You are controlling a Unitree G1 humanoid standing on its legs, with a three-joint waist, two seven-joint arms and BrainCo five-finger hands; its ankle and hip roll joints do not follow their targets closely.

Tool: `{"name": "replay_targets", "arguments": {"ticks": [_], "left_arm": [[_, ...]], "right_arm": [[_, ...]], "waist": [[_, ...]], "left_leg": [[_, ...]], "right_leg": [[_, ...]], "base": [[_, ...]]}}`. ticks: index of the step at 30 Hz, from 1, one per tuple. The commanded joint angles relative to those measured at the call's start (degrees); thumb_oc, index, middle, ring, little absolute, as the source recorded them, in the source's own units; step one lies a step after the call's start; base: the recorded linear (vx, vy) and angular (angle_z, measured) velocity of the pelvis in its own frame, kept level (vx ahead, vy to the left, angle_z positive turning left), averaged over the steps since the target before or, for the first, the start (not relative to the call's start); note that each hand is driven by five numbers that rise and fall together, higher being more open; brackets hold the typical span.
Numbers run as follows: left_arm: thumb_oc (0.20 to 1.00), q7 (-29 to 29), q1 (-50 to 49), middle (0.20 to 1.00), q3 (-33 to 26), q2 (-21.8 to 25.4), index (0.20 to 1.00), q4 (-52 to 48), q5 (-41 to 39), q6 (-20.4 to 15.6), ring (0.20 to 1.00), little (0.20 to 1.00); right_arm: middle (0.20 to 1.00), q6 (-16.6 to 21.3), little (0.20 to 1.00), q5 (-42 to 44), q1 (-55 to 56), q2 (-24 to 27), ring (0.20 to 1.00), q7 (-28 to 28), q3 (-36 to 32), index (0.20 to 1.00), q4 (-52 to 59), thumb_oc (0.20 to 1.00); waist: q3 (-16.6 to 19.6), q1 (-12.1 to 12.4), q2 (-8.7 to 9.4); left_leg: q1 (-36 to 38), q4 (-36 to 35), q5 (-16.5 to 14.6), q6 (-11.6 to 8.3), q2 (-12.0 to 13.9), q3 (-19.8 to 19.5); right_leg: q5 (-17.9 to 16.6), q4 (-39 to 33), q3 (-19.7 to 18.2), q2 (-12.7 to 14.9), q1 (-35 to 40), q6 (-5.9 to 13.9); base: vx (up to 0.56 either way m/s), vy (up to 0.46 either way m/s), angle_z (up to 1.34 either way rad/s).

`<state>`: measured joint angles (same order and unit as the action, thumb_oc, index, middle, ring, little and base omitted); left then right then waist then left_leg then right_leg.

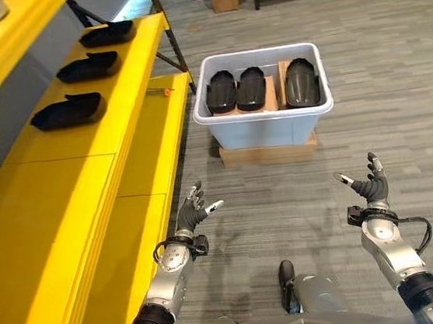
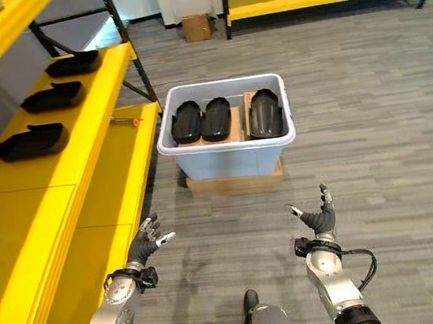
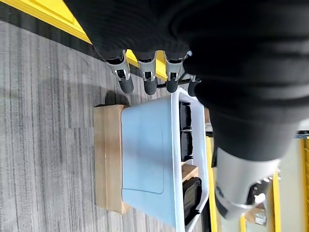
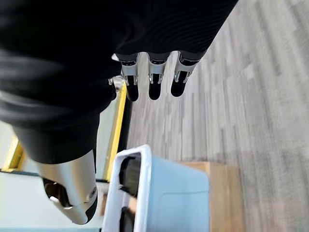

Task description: Move parts from the plastic box to the shelf.

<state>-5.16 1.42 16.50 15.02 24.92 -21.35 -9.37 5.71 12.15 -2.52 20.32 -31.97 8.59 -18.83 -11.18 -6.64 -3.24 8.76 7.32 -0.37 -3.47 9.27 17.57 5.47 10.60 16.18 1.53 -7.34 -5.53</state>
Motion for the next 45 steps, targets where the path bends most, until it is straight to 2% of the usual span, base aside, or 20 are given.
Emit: {"name": "replay_targets", "arguments": {"ticks": [1, 3, 5, 8, 11, 15, 20, 25, 26, 27, 29, 31, 32, 34, 35, 36, 37, 39, 42, 45], "left_arm": [[1.0, -1.0, -0.5, 1.0, -1.3, 1.0, 1.0, -0.5, 0.3, -3.8, 1.0, 1.0], [1.0, -1.6, -1.1, 1.0, -2.1, 1.2, 1.0, -1.0, 1.0, -3.2, 1.0, 1.0], [1.0, -2.0, -1.9, 1.0, -3.1, 1.7, 1.0, -2.0, 1.7, -2.4, 1.0, 1.0], [1.0, -2.8, -2.7, 1.0, -3.8, 2.1, 1.0, -2.3, 1.7, -3.0, 1.0, 1.0], [1.0, -2.8, -4.8, 1.0, -5.2, 2.7, 1.0, -2.4, 1.2, -3.7, 1.0, 1.0], [1.0, -3.6, -7.1, 1.0, -6.7, 2.9, 1.0, -2.0, 1.7, -4.4, 1.0, 1.0], [1.0, -3.9, -7.8, 1.0, -8.7, 3.6, 1.0, -1.4, 1.2, -4.8, 1.0, 1.0], [1.0, -2.9, -7.2, 1.0, -9.8, 3.6, 1.0, 1.7, 2.0, -5.7, 1.0, 1.0], [1.0, -3.8, -6.9, 1.0, -10.3, 3.7, 1.0, 2.3, 2.1, -5.6, 1.0, 1.0], [1.0, -3.9, -6.8, 1.0, -10.5, 3.8, 1.0, 2.2, 2.0, -5.5, 1.0, 1.0], [1.0, -4.5, -6.5, 1.0, -11.0, 4.0, 1.0, 2.8, 2.8, -4.8, 1.0, 1.0], [1.0, -5.7, -6.4, 1.0, -11.4, 3.8, 1.0, 3.4, 2.4, -3.8, 1.0, 1.0], [1.0, -6.0, -7.0, 1.0, -11.4, 3.4, 1.0, 3.8, 2.4, -4.4, 1.0, 1.0], [1.0, -6.0, -7.8, 1.0, -11.4, 3.3, 1.0, 3.6, 2.5, -4.7, 1.0, 1.0], [1.0, -5.7, -8.1, 1.0, -11.4, 3.5, 1.0, 3.2, 2.5, -4.6, 1.0, 1.0], [1.0, -5.0, -8.3, 1.0, -11.4, 3.8, 1.0, 2.9, 2.8, -4.9, 1.0, 1.0], [1.0, -4.8, -8.6, 1.0, -10.9, 4.1, 1.0, 2.7, 2.9, -4.9, 1.0, 1.0], [1.0, -5.5, -8.9, 1.0, -10.3, 3.3, 1.0, 1.9, 3.0, -5.0, 1.0, 1.0], [1.0, -5.6, -9.4, 1.0, -9.8, 2.6, 1.0, 0.2, 2.3, -4.0, 1.0, 1.0], [1.0, -6.1, -9.2, 1.0, -9.7, 2.4, 1.0, -0.1, 1.8, -4.0, 1.0, 1.0]], "right_arm": [[1.0, 4.1, 1.0, -0.5, 2.3, 0.0, 1.0, -1.8, -0.4, 1.0, 4.5, 1.0], [1.0, 4.8, 1.0, 1.4, 2.0, -0.4, 1.0, -2.2, -0.5, 1.0, 3.4, 1.0], [1.0, 4.6, 1.0, 2.8, 0.8, -1.0, 1.0, -1.7, -0.3, 1.0, 2.3, 1.0], [1.0, 3.6, 1.0, 3.7, 0.9, -1.6, 1.0, -0.9, -0.1, 1.0, 3.0, 1.0], [1.0, 3.9, 1.0, 3.3, 2.5, -2.8, 1.0, 0.1, 0.6, 1.0, 3.8, 1.0], [1.0, 3.8, 1.0, 2.9, 2.9, -3.7, 1.0, 2.6, 1.8, 1.0, 3.5, 1.0], [1.0, 3.7, 1.0, 2.1, 1.3, -4.0, 1.0, 5.0, 3.8, 1.0, 2.9, 1.0], [1.0, 2.9, 1.0, 2.3, -0.1, -4.3, 1.0, 5.8, 4.2, 1.0, 1.8, 1.0], [1.0, 3.0, 1.0, 1.0, -0.6, -5.1, 1.0, 6.1, 4.4, 1.0, 2.0, 1.0], [1.0, 3.0, 1.0, 0.7, -0.7, -5.2, 1.0, 6.1, 4.5, 1.0, 2.0, 1.0], [1.0, 2.9, 1.0, -0.1, -0.8, -5.9, 1.0, 5.5, 4.3, 1.0, 2.4, 1.0], [1.0, 3.0, 1.0, 0.0, -1.3, -6.0, 1.0, 4.4, 4.8, 1.0, 2.5, 1.0], [1.0, 3.6, 1.0, -0.2, -1.8, -6.0, 1.0, 4.0, 5.0, 1.0, 2.2, 1.0], [1.0, 3.9, 1.0, 0.2, -2.5, -5.5, 1.0, 4.1, 4.6, 1.0, 2.7, 1.0], [1.0, 3.7, 1.0, 0.7, -2.2, -5.0, 1.0, 4.6, 3.7, 1.0, 3.5, 1.0], [1.0, 4.2, 1.0, 1.1, -1.1, -4.8, 1.0, 4.7, 2.9, 1.0, 4.3, 1.0], [1.0, 4.3, 1.0, 1.6, 0.2, -4.2, 1.0, 5.3, 1.9, 1.0, 5.2, 1.0], [1.0, 3.3, 1.0, 2.1, 2.4, -3.4, 1.0, 6.1, 0.4, 1.0, 6.6, 1.0], [1.0, 3.2, 1.0, 1.3, 2.2, -3.2, 1.0, 5.4, 0.7, 1.0, 5.3, 1.0], [1.0, 2.6, 1.0, 1.3, 1.8, -2.5, 1.0, 5.4, 1.1, 1.0, 4.9, 1.0]], "waist": [[2.9, -2.3, 2.31], [1.9, -0.9, 2.93], [0.2, 1.2, 3.01], [-0.6, 2.4, 2.23], [0.0, 4.1, 0.48], [1.0, 5.0, 0.73], [1.4, 7.1, 2.09], [2.5, 7.6, 3.61], [3.6, 8.4, 4.55], [3.7, 8.7, 4.1], [3.9, 8.9, 4.39], [2.9, 8.9, 1.94], [2.0, 8.5, 1.0], [0.3, 7.9, 0.09], [-0.4, 7.2, 0.71], [-1.0, 6.0, 1.25], [-1.5, 4.5, 1.65], [-1.1, 3.9, 2.35], [0.5, 5.1, 2.42], [1.0, 5.3, 2.39]], "left_leg": [[-4.0, 6.4, 5.7, -2.45, 3.0, 4.1], [-8.3, 12.3, 2.9, -0.68, -0.2, -0.5], [-13.5, 11.1, 0.7, 2.46, -6.6, -3.2], [-17.9, 3.6, 1.7, 3.19, -9.6, -0.6], [-22.4, -7.4, 9.7, 2.29, -10.7, 2.0], [-23.2, -11.6, 8.7, 2.98, -12.6, 1.5], [-22.1, -8.4, 7.3, 4.31, -13.3, -1.6], [-19.9, -2.3, 1.9, 7.09, -14.8, -1.4], [-18.4, -3.7, 0.9, 8.82, -16.2, -1.1], [-18.8, -3.7, 1.9, 8.96, -15.1, -0.3], [-16.8, -4.5, -0.1, 10.15, -16.3, -1.7], [-15.1, -4.2, -0.5, 10.48, -13.9, -3.2], [-13.0, -5.1, -0.3, 10.34, -13.4, -4.0], [-9.3, -7.6, 0.3, 9.34, -12.6, -5.7], [-7.6, -8.7, 0.1, 8.63, -13.0, -7.6], [-5.6, -9.9, -0.7, 8.34, -13.6, -10.6], [-4.1, -10.7, -1.2, 8.32, -14.1, -13.9], [-4.2, -11.9, 0.9, 6.82, -13.8, -16.2], [-6.3, -12.2, 2.7, 5.88, -13.7, -15.5], [-7.5, -11.5, 2.6, 5.66, -13.6, -14.3]], "right_leg": [[-1.0, -2.4, 1.5, 2.9, 5.1, 5.66], [-1.4, -2.7, -1.0, 2.2, 6.1, 5.36], [-2.6, -3.3, -4.7, 1.0, 7.1, 5.52], [-1.6, -4.6, -6.9, -0.8, 10.2, 6.03], [2.0, -4.2, -9.4, -4.8, 15.3, 5.62], [5.8, -3.0, -12.5, -6.6, 18.8, 5.76], [5.9, -2.6, -14.3, -6.4, 20.5, 6.23], [0.9, 4.9, -11.7, -2.7, 18.5, 9.68], [-6.5, 12.0, -11.0, -1.2, 17.4, 13.76], [-8.1, 12.4, -11.0, -1.9, 16.6, 13.53], [-12.9, 26.1, -9.9, -0.9, 13.4, 17.68], [-15.0, 38.4, -8.9, -1.1, 5.3, 15.86], [-12.7, 38.5, -6.8, 0.5, 0.8, 14.34], [-8.4, 30.8, -3.4, 1.9, -4.4, 12.45], [-8.1, 19.0, -2.9, 2.0, -5.3, 12.09], [-11.7, 10.1, -4.7, 1.4, -7.6, 12.39], [-11.5, 7.8, -7.9, -1.0, -7.3, 12.13], [-9.6, -1.4, -8.3, -1.9, -2.2, 10.91], [-7.8, -6.8, -8.9, -2.6, 3.7, 9.6], [-7.1, -7.3, -9.0, -2.4, 4.4, 9.21]], "base": [[0.14, -0.269, 0.16], [0.15, -0.23, 0.28], [0.17, -0.098, -0.34], [0.26, -0.014, -0.81], [0.43, -0.016, -0.48], [0.36, 0.025, -0.63], [0.31, 0.053, -0.95], [0.31, 0.215, -0.48], [0.28, 0.23, 0.5], [0.25, 0.194, 0.35], [0.2, 0.12, 0.05], [0.22, 0.14, 0.42], [0.24, 0.125, 0.78], [0.16, -0.052, 0.24], [0.17, -0.206, 0.06], [0.19, -0.232, 0.37], [0.17, -0.194, 0.59], [0.14, -0.18, 1.63], [0.08, -0.098, 0.5], [0.03, -0.043, -0.53]]}}
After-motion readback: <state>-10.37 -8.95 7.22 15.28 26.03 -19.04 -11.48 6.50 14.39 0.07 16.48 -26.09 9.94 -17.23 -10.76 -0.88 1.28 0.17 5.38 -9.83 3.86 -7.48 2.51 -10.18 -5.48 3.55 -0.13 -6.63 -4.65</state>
